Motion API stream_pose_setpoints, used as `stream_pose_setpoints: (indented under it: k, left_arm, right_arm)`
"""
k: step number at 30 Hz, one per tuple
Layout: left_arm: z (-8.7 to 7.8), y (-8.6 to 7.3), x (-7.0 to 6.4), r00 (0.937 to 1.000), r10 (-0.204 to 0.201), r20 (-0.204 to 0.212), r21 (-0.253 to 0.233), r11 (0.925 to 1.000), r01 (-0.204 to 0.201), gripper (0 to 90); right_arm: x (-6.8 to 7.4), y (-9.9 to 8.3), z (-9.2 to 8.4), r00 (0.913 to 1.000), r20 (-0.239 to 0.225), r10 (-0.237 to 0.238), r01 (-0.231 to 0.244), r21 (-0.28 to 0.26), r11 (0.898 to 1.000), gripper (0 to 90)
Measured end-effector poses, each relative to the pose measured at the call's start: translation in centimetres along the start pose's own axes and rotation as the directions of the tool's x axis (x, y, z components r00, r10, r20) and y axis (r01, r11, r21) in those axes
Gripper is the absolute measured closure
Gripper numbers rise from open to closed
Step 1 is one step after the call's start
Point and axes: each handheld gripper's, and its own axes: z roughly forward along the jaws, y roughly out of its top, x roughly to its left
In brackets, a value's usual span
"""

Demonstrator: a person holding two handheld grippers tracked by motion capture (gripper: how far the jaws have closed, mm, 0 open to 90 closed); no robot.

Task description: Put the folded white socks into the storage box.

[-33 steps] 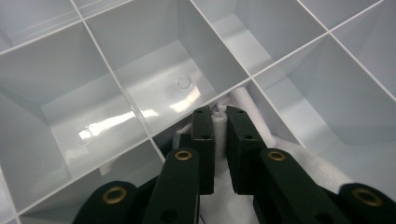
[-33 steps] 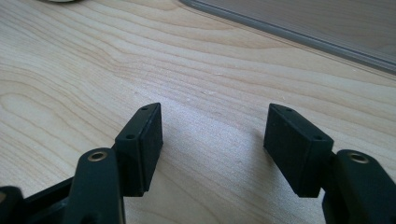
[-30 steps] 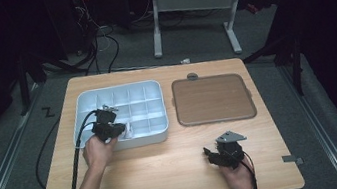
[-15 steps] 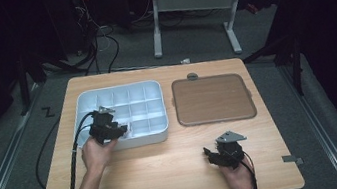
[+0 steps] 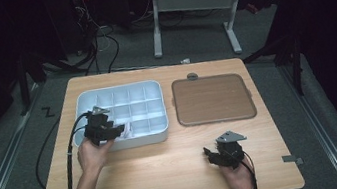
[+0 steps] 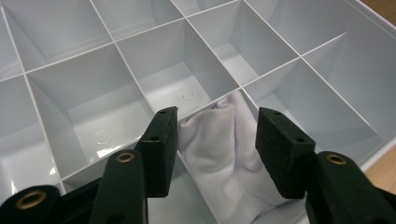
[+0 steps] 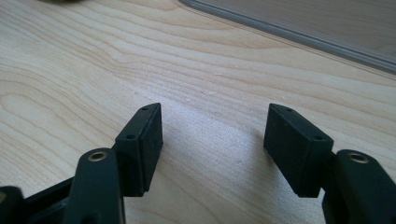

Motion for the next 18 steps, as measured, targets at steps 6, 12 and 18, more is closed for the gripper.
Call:
stream_pose_setpoints:
  k: [6,12,18]
  left_arm:
    - [-0.6,0.2,0.2,0.9998,-0.016,0.009,-0.013,0.9998,0.016,48.7]
    - [-1.2,0.3,0.5,0.9998,-0.015,0.010,-0.019,0.9997,0.015,47.4]
    - [-2.0,0.6,0.6,0.9997,-0.019,0.017,-0.038,0.9991,0.020,47.2]
  right_arm:
    - [0.0,0.0,0.0,1.0000,0.000,0.000,0.000,0.000,1.000,37.7]
    - [0.0,0.0,0.0,1.0000,0.001,-0.001,0.001,0.001,1.000,37.7]
    - [0.0,0.0,0.0,1.0000,0.001,-0.001,0.001,0.001,1.000,37.7]
